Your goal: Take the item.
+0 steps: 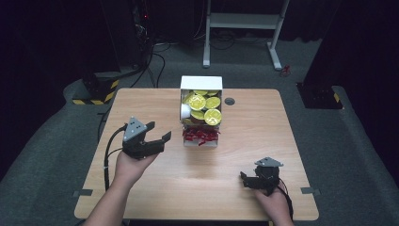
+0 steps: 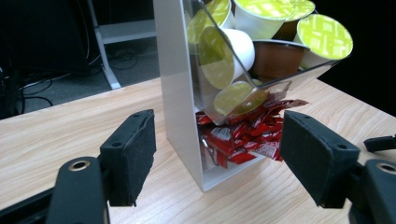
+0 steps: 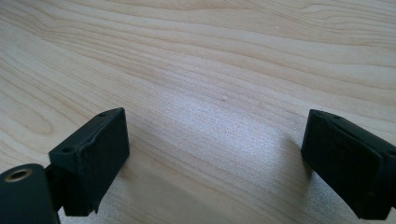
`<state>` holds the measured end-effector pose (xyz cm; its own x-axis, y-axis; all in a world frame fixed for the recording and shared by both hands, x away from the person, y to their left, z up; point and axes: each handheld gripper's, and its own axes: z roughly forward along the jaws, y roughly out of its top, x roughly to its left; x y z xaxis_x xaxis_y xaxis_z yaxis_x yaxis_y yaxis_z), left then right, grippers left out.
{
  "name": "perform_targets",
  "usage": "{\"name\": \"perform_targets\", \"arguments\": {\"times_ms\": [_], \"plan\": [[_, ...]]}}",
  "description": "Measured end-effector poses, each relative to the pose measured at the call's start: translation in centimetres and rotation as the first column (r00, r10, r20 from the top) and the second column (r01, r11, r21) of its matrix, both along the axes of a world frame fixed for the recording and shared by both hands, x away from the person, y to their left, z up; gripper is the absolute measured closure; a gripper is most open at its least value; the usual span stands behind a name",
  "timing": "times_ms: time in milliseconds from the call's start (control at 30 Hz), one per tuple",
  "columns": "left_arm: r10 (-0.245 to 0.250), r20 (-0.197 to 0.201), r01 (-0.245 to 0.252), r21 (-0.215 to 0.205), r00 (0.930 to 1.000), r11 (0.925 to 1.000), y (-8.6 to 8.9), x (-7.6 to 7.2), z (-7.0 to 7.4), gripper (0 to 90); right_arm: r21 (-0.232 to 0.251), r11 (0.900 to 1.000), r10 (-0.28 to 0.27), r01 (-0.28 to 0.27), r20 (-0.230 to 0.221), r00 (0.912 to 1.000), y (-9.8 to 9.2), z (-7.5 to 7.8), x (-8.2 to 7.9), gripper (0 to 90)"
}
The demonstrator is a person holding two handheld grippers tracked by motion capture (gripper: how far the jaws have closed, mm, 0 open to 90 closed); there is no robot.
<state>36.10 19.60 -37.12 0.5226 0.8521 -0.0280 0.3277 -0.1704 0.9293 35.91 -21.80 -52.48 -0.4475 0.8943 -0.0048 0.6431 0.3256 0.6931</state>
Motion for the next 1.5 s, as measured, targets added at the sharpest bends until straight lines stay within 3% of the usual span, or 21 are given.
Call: {"name": "perform_targets", "arguments": {"times_ms": [900,1067,1367,1500], "plan": [[-0.038,0.021,0.038,-0.017,0.9991,0.9991,-2.7,1.8,2.0,23.8,-0.003,1.000,0.010,-0.010,0.002,1.0000,-0.1,0.0,0.0,7.6],[-0.053,0.043,0.055,-0.029,0.9976,0.9981,-2.9,2.0,2.8,24.5,-0.003,1.000,0.010,-0.010,0.002,1.0000,-0.1,0.0,0.0,7.6],[-0.060,0.036,0.061,-0.011,0.9975,0.9981,-3.7,2.7,3.1,24.8,-0.001,1.000,0.007,-0.007,-0.001,1.0000,0.0,0.0,-0.1,7.7],[-0.065,0.030,0.065,-0.023,0.9975,0.9976,-3.9,3.2,3.5,24.7,-0.002,1.000,0.007,-0.007,-0.001,1.0000,0.0,0.0,-0.1,7.7]]}}
